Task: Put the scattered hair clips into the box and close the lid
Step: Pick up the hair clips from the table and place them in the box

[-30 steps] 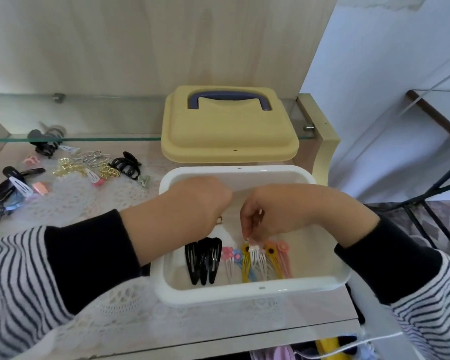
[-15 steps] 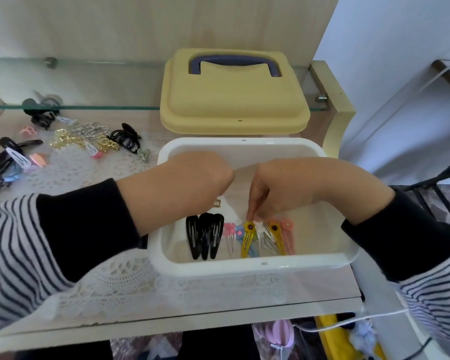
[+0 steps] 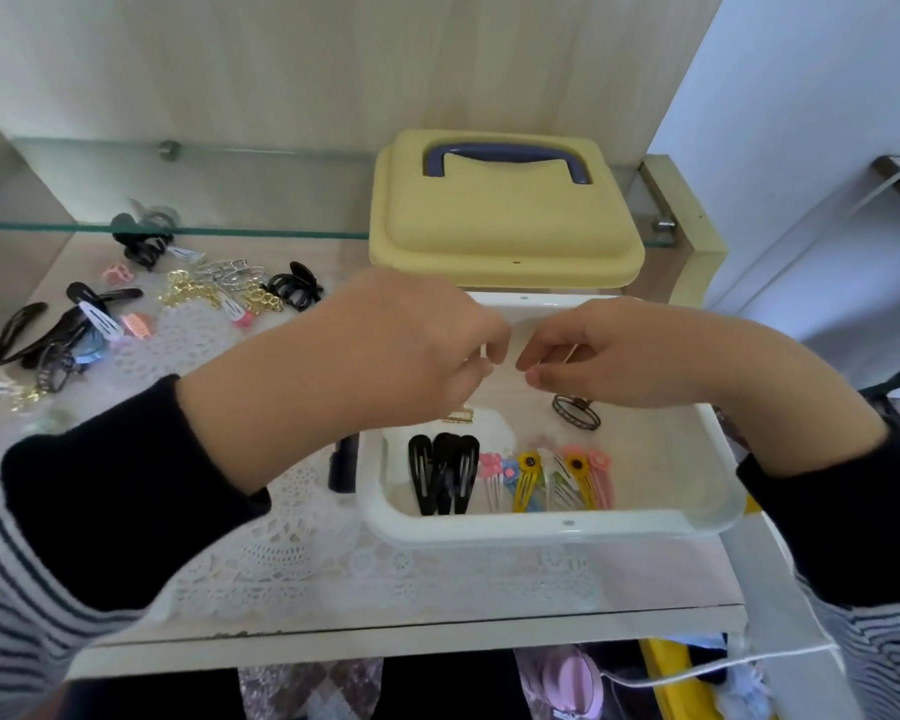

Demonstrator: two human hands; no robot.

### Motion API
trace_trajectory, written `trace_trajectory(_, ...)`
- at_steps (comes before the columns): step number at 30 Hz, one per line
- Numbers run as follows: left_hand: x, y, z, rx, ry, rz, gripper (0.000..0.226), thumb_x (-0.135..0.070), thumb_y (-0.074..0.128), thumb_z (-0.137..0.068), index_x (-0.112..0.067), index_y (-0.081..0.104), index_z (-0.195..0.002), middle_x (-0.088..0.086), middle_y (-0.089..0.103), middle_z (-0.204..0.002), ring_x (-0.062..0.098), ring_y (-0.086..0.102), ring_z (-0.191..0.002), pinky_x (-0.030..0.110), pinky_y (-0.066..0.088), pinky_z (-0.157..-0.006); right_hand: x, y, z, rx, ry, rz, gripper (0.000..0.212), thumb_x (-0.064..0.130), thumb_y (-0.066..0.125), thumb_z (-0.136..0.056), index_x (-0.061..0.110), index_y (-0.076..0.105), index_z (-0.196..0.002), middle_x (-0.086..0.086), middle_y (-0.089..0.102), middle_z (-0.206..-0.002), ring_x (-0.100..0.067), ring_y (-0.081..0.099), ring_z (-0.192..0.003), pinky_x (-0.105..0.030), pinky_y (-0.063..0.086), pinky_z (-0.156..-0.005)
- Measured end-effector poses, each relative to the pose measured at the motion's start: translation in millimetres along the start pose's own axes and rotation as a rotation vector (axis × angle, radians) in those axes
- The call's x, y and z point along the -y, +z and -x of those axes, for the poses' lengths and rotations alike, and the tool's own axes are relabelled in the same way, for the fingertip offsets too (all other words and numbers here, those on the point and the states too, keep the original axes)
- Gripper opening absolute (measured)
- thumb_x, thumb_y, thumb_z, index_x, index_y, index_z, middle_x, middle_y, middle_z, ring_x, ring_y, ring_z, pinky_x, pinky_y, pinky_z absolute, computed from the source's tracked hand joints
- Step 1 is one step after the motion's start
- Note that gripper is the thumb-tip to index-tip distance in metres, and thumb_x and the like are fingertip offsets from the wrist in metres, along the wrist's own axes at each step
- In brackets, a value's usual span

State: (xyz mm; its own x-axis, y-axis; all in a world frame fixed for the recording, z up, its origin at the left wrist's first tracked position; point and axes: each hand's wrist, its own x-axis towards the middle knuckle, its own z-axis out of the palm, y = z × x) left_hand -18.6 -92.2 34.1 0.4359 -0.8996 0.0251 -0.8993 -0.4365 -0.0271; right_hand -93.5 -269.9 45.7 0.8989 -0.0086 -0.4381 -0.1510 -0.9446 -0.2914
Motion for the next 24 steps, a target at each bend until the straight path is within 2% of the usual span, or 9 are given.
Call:
trace_trajectory(3,8.6,-0.5,18.6,-0.23,0.028,0.076,0.027,-0.043,0.039,-0.095,-0.037,0.062,-0.109,-0.015,0.067,-0.1,0.009,0.062,-0.089,0.031,0.044,-0.075,8.4,2.5,5.1,-0.131,-0.002,-0.078,0.02,0.041,0.052,-0.092,0.032,0.065,-0.105,0.02,0.062,-0.097,-0.007,0.06,-0.097,-0.032,0.049,-0.089)
trace_trajectory(7,15.7,9.6,43.3,-0.482,-0.006,0.259,0.023,-0.033,0.05,-0.094,-0.027,0.068,-0.108,-0.013,0.065,-0.112,0.01,0.061,-0.102,0.038,0.047,-0.088,22.5,10.1,9.4,-0.406,-0.001,-0.179,0.016,0.034,0.052,-0.092,0.03,0.067,-0.098,0.021,0.063,-0.089,0.0,0.059,-0.087,-0.032,0.052,-0.082)
trace_trajectory(10,23.2,19.5,65.5,-0.6,-0.121,0.291,0.024,-0.029,0.052,-0.094,-0.023,0.068,-0.111,-0.009,0.063,-0.118,0.011,0.06,-0.109,0.043,0.047,-0.09,39.9,20.7,8.7,-0.606,-0.008,-0.244,0.013,0.036,0.054,-0.088,0.033,0.066,-0.093,0.022,0.063,-0.086,0.001,0.06,-0.085,-0.036,0.054,-0.079)
trace_trajectory(13,36.1,31.8,86.6,-0.651,-0.262,0.308,0.025,-0.028,0.052,-0.094,-0.022,0.067,-0.113,-0.006,0.063,-0.119,0.013,0.059,-0.111,0.043,0.047,-0.091,67.8,29.9,6.2,-0.794,-0.063,-0.33,0.012,0.025,0.057,-0.088,0.027,0.067,-0.095,0.016,0.064,-0.086,-0.004,0.06,-0.083,-0.027,0.051,-0.077)
trace_trajectory(17,57.9,53.4,115.0,-0.637,-0.419,0.304,0.028,-0.029,0.048,-0.094,-0.02,0.064,-0.115,-0.005,0.062,-0.118,0.013,0.06,-0.106,0.041,0.05,-0.086,117.8,44.3,-0.9,-0.963,-0.189,-0.399,0.016,0.017,0.055,-0.088,0.019,0.064,-0.101,0.006,0.063,-0.095,-0.012,0.06,-0.088,-0.032,0.05,-0.077)
trace_trajectory(19,69.0,64.0,131.2,-0.602,-0.506,0.295,0.031,-0.033,0.044,-0.093,-0.022,0.062,-0.116,-0.006,0.06,-0.12,0.014,0.06,-0.105,0.043,0.051,-0.087,144.6,52.6,-7.6,-1.038,-0.253,-0.417,0.017,0.014,0.056,-0.087,0.016,0.064,-0.102,0.004,0.062,-0.096,-0.012,0.059,-0.086,-0.026,0.048,-0.074)
trace_trajectory(21,79.4,75.5,147.4,-0.571,-0.604,0.29,0.034,-0.036,0.042,-0.092,-0.023,0.06,-0.117,-0.004,0.057,-0.124,0.016,0.06,-0.105,0.044,0.052,-0.085,170.4,61.3,-15.0,-1.095,-0.319,-0.408,0.02,0.01,0.056,-0.085,0.012,0.064,-0.103,0.002,0.061,-0.097,-0.011,0.056,-0.085,-0.02,0.043,-0.073)
trace_trajectory(24,93.2,93.8,168.9,-0.514,-0.717,0.242,0.038,-0.04,0.042,-0.09,-0.023,0.058,-0.12,0.001,0.054,-0.132,0.022,0.057,-0.117,0.048,0.051,-0.088,199.4,79.3,-32.1,-1.096,-0.38,-0.406,0.022,0.006,0.055,-0.083,0.009,0.063,-0.104,-0.003,0.061,-0.098,-0.016,0.056,-0.087,-0.025,0.045,-0.075)
